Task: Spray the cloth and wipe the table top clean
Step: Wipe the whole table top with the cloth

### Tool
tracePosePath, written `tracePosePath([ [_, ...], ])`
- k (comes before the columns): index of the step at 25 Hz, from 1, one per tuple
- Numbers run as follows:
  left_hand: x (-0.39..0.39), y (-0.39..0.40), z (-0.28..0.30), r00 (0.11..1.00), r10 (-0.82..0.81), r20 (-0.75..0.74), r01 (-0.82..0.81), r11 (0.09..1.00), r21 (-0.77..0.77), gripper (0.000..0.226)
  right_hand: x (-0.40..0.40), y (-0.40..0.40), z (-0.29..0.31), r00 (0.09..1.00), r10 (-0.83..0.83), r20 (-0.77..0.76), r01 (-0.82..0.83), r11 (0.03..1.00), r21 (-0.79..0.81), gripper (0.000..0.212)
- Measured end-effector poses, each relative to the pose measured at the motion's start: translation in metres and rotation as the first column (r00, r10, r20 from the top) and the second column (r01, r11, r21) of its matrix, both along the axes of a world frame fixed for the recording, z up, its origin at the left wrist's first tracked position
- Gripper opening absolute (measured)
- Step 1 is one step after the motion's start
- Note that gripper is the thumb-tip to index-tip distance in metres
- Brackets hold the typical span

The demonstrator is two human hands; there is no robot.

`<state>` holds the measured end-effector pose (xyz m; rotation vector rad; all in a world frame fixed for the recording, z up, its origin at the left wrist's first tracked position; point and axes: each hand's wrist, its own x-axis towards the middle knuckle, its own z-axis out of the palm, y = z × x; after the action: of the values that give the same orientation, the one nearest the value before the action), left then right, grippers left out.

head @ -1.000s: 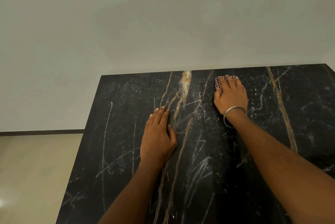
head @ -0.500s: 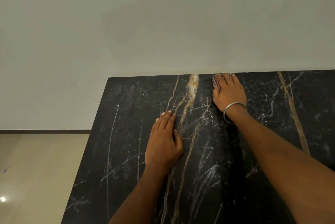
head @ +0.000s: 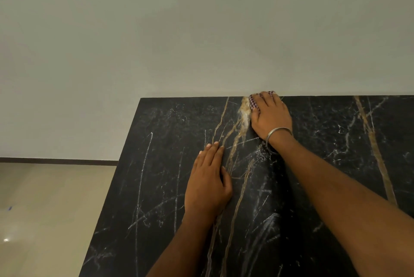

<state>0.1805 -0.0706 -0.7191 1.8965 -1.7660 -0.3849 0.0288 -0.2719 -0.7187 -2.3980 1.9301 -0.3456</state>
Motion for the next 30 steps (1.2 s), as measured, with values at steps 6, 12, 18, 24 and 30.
tracePosePath([
  [6,-0.001,-0.001,-0.001,1.0,0.007,-0.007,-0.007,1.0,0.007,0.055,-0.011,-0.009,-0.003,0.992,-0.124,0.005,0.124,0.992,-0.026,0.051],
  [12,-0.002,0.001,0.002,1.0,0.013,-0.007,-0.013,1.0,0.016,0.056,0.048,0.006,-0.002,0.999,-0.034,0.006,0.034,0.999,-0.001,0.052],
  [18,-0.001,0.0,0.001,1.0,0.005,-0.007,-0.005,1.0,0.012,0.055,0.023,0.001,-0.002,1.0,0.008,-0.009,-0.008,1.0,-0.019,0.051],
  [24,-0.002,0.0,-0.001,1.0,0.007,0.004,-0.007,1.0,-0.009,0.056,0.02,0.007,0.001,0.994,-0.109,-0.015,0.109,0.994,-0.01,0.053],
  [30,-0.003,0.0,-0.001,1.0,0.003,0.01,-0.003,1.0,0.0,0.057,0.071,0.055,0.001,1.0,0.018,0.001,-0.018,1.0,0.013,0.052],
])
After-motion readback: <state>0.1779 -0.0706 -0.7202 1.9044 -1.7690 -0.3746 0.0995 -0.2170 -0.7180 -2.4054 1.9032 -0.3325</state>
